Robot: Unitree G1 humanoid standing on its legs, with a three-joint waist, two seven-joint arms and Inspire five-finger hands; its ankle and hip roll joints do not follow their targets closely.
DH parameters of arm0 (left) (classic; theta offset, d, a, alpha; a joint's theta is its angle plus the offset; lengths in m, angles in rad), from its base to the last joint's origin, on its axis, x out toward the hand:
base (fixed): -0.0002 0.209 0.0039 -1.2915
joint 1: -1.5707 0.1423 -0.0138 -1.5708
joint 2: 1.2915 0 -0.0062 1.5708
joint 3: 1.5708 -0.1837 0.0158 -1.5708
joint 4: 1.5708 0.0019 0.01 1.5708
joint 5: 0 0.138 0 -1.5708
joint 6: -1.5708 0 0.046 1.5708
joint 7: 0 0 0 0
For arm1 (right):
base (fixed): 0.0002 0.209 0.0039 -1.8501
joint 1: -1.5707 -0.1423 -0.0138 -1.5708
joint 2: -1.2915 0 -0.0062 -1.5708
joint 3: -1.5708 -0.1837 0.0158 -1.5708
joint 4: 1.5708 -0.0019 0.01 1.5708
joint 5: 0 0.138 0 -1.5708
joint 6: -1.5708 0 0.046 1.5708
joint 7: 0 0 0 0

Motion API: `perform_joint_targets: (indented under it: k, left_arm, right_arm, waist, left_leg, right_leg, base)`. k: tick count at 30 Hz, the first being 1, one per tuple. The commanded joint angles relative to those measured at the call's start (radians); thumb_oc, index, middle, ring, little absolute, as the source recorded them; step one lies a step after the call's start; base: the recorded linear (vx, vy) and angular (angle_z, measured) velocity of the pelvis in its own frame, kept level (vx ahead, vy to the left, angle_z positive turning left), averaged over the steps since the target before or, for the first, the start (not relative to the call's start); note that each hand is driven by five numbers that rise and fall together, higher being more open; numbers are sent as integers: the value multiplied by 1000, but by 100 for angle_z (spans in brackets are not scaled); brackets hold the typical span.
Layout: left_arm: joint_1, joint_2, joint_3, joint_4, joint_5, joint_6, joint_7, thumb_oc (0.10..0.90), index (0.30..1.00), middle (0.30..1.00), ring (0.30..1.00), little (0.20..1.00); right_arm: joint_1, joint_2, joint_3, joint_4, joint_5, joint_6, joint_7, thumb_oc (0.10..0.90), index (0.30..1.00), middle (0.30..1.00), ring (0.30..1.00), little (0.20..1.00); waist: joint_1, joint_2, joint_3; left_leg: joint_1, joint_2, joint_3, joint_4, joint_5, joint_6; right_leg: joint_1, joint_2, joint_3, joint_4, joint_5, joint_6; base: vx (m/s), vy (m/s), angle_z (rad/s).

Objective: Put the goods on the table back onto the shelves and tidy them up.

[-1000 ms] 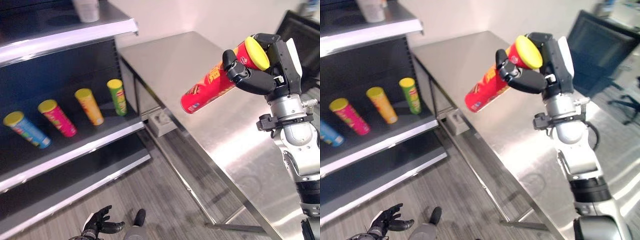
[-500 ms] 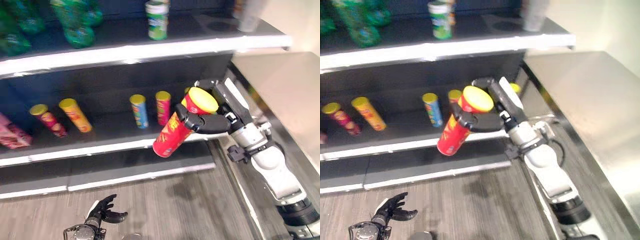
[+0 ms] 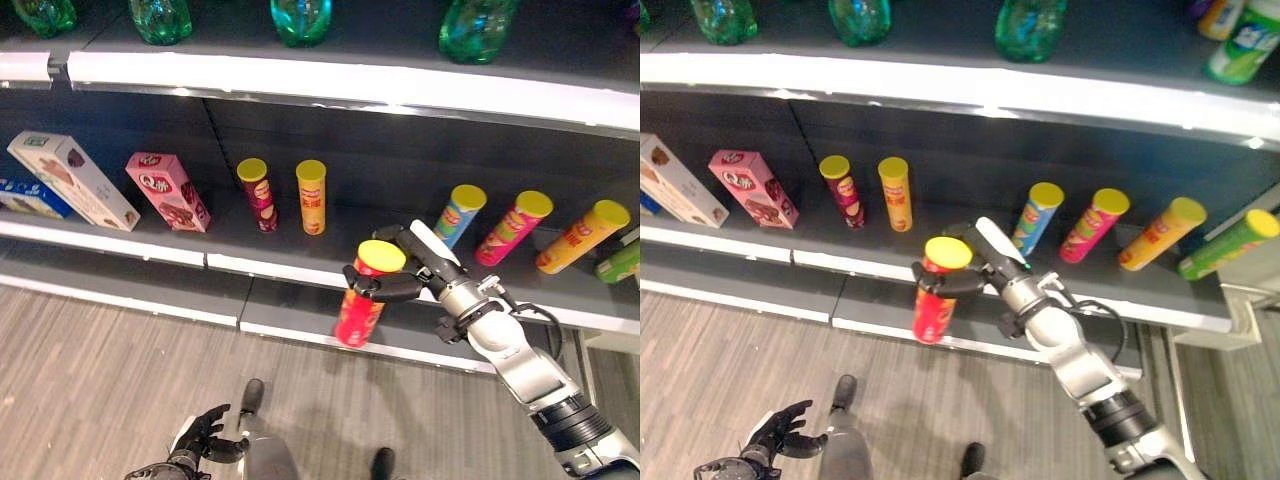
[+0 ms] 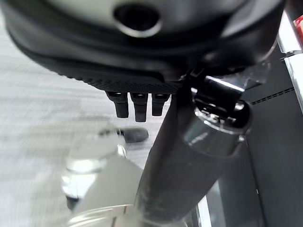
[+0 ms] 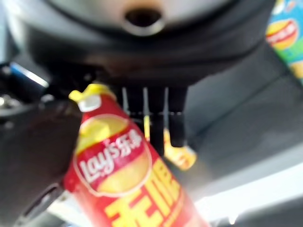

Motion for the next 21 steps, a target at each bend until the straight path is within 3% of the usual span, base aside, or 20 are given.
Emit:
perform_joint_targets:
  k: [1,9,21]
  left_arm:
    - [10,92,15,-62,32,-34,40,800,900,900,900,900]
    - [38,70,38,-53,27,-33,54,800,900,900,900,900]
    - [47,65,18,-62,41,-32,62,800,900,900,900,900]
  right_arm:
    - [-111,45,-102,-197,-103,-77,-112,400,300,300,300,300]
    - [-97,54,-102,-140,-217,-64,-163,400,300,300,300,300]
    - [-62,58,-129,-117,-291,-53,-215,400,300,300,300,300]
  waist:
    - [43,-56,-93]
    - [47,-78,-95]
    - [35,-70,-78]
  left_leg:
    - [117,-115,129,11,-41,35]
    - [160,-113,135,8,-60,47]
    - [173,-97,122,5,-61,36]
  right_leg:
    - [-68,-50,-7,82,-12,72]
    - [-41,-52,-3,86,-21,81]
    - [-25,-44,-25,99,-37,83]
  base:
    - [139,361,-68]
    - [58,-3,-9]
    - [10,-28,-2]
